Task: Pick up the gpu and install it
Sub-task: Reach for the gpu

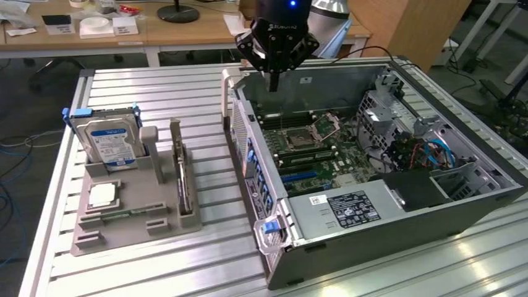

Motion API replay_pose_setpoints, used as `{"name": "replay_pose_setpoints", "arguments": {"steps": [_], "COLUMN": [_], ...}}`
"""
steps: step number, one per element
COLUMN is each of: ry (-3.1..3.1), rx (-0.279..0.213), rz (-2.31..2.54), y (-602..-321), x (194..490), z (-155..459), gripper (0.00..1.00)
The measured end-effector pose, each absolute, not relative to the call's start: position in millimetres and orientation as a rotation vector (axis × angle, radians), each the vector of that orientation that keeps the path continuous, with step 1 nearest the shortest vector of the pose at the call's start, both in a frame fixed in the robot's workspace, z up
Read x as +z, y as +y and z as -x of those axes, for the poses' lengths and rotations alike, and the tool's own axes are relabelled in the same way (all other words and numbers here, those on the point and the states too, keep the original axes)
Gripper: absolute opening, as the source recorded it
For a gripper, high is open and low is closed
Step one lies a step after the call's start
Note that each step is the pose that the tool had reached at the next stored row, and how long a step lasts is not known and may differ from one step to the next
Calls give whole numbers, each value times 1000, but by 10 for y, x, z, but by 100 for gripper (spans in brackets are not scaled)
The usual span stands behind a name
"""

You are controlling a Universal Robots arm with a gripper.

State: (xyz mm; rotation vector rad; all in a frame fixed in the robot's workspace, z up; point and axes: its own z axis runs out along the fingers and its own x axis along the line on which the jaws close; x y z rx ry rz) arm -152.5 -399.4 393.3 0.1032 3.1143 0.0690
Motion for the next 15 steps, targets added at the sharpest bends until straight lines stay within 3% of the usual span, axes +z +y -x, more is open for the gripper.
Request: {"name": "replay_pose_setpoints", "arguments": {"steps": [15], "ry": [3115], "rx": [69], "rz": [-87], "y": [-3996], "x": [3933], "z": [1792], "gripper": [11]}}
